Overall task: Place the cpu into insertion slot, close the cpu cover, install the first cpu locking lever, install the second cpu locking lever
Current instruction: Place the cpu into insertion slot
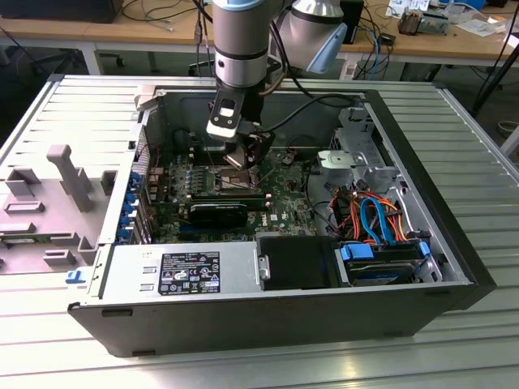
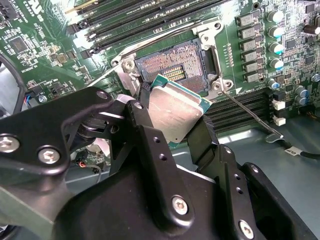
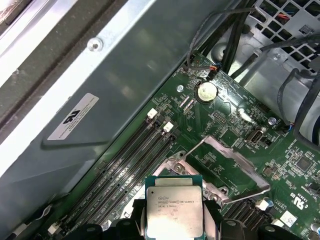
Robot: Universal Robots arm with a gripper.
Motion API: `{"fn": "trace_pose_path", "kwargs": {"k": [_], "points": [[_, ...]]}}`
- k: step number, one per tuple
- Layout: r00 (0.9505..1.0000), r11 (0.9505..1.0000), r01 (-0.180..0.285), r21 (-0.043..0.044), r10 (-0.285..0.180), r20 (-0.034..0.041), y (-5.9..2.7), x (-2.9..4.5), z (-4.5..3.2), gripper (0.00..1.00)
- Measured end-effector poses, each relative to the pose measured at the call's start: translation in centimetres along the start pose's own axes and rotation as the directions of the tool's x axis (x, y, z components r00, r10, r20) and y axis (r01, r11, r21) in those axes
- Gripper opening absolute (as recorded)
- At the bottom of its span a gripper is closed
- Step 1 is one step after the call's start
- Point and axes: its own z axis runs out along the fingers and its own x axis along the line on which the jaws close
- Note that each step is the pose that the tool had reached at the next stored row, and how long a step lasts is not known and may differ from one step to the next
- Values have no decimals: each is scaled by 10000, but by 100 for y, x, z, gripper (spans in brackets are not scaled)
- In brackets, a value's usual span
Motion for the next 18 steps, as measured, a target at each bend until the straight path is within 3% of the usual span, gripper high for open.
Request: {"fn": "trace_pose_path", "kwargs": {"k": [18], "points": [[9995, 9995, -315, -5, 315, 12, 0, 0, 9, 55]]}}
